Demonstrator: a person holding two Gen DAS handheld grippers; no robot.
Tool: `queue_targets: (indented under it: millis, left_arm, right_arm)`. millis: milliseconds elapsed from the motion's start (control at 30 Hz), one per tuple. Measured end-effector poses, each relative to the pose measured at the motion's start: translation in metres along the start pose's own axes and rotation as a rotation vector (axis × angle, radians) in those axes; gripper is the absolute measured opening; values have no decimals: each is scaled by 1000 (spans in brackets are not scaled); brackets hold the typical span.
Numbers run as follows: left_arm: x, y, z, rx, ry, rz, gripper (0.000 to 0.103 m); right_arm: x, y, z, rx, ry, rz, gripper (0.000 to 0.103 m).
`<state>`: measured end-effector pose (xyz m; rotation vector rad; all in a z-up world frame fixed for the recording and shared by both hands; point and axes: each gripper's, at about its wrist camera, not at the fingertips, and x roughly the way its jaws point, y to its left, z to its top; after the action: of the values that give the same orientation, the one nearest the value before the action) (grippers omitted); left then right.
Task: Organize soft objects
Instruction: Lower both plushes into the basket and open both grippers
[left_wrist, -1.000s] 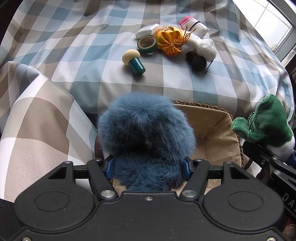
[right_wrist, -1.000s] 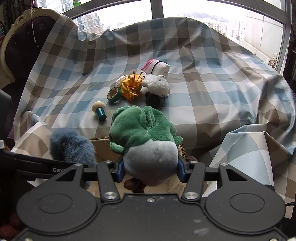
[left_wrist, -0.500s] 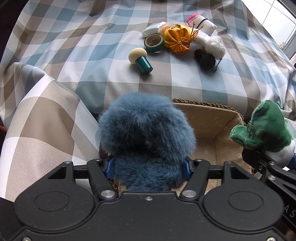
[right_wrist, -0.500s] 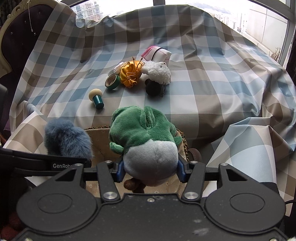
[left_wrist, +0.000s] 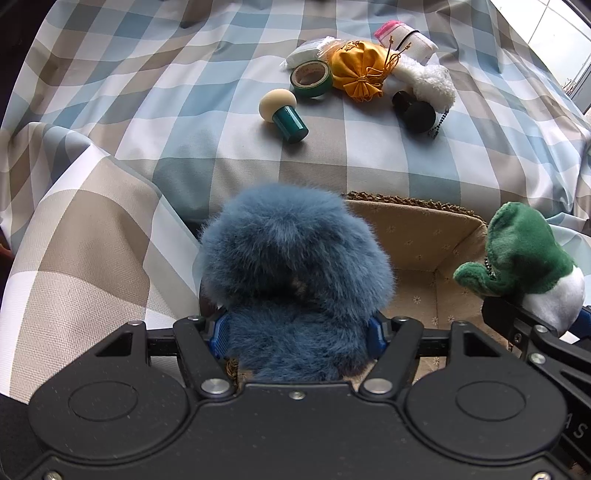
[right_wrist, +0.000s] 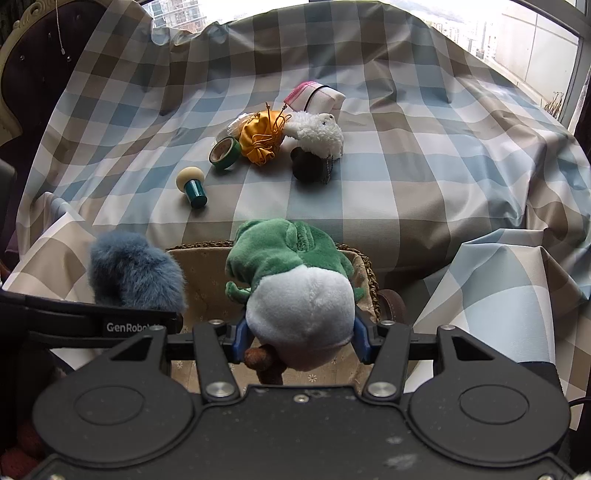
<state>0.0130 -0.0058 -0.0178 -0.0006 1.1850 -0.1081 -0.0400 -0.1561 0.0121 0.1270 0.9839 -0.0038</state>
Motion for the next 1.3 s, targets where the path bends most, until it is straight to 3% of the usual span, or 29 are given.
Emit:
queue_targets:
  millis: [267, 1300]
  left_arm:
    - [2, 0, -1, 7, 2, -4, 70]
    - [3, -1, -1, 14, 8, 5, 71]
  right_arm:
    - [1, 0, 0, 1, 2, -4, 53]
    - [1, -2, 0, 2, 1, -3, 56]
